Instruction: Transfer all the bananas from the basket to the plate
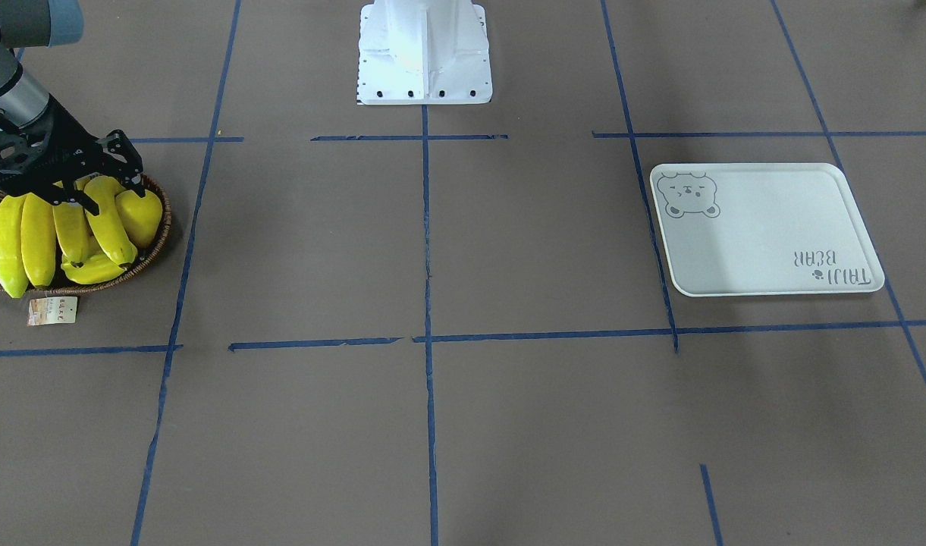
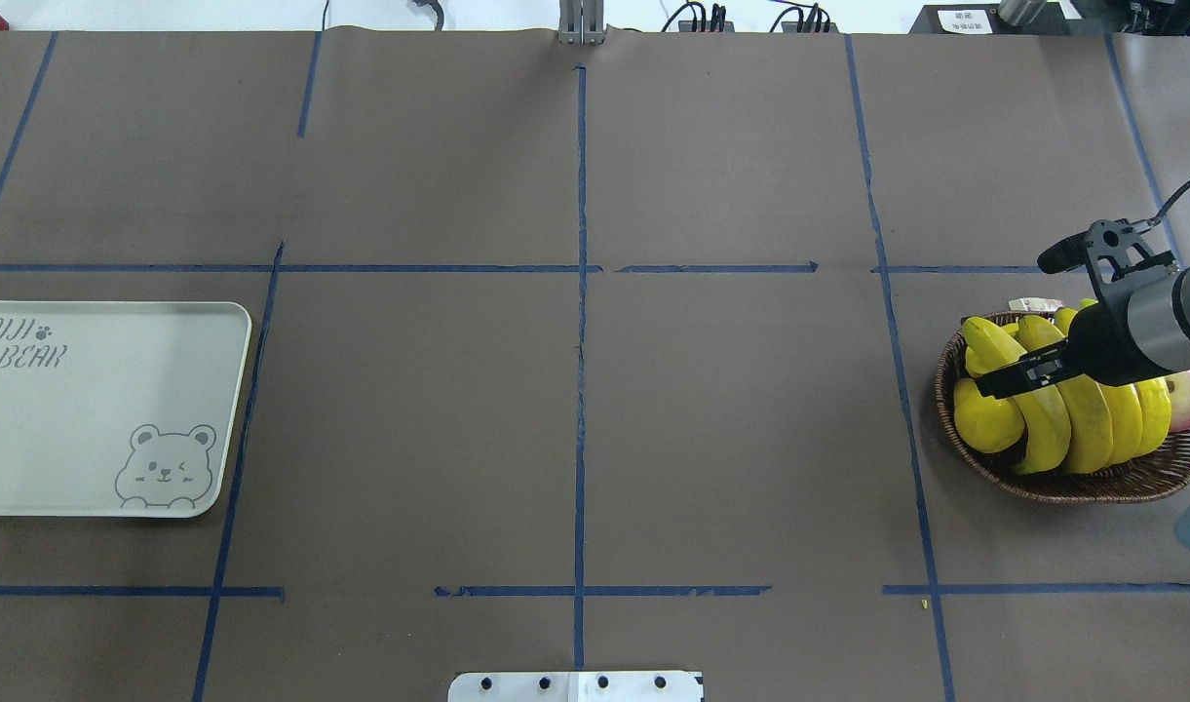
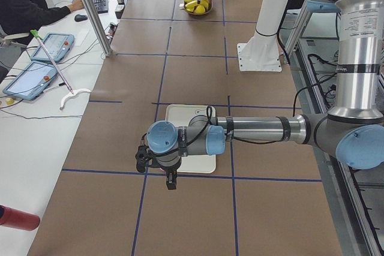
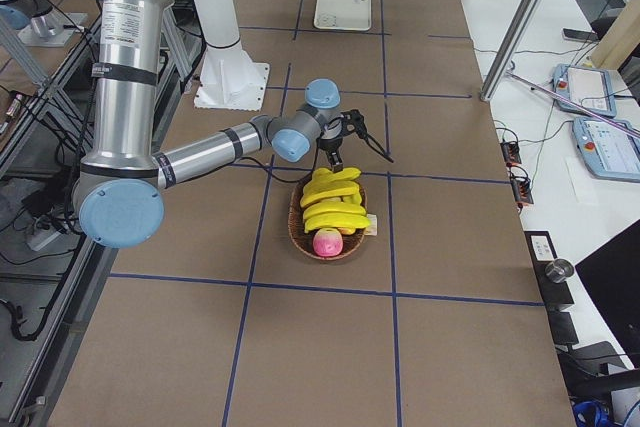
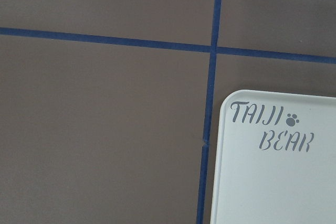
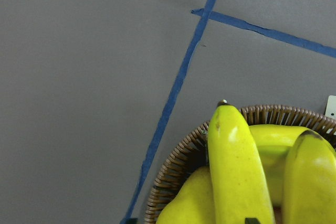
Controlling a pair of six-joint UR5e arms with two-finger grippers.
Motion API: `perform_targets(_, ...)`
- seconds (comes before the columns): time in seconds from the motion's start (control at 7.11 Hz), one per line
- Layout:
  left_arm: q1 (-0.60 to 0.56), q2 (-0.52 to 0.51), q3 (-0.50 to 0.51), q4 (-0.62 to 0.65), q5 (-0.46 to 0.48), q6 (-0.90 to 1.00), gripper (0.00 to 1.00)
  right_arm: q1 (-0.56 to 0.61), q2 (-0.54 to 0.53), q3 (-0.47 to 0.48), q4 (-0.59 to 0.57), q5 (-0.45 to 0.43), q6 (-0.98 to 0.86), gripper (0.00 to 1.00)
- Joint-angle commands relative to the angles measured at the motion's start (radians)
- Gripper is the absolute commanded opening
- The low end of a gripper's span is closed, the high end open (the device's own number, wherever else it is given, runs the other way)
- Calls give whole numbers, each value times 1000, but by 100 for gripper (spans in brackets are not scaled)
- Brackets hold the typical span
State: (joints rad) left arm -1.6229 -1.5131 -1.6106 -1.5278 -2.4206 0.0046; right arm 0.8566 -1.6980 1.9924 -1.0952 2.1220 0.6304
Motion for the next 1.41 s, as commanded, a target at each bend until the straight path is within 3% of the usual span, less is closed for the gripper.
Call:
perform_targets(0.0,0,1,3,0,0,0,100,2,-29,-1,4,1,-1,74)
perform_targets(0.42,0,1,-2,0,0,0,100,4,-81,6,12,1,-1,74)
perform_targets(1.27,0,1,-3,0,-2,-2,100,-4,-68,-6,3,-1,2,68)
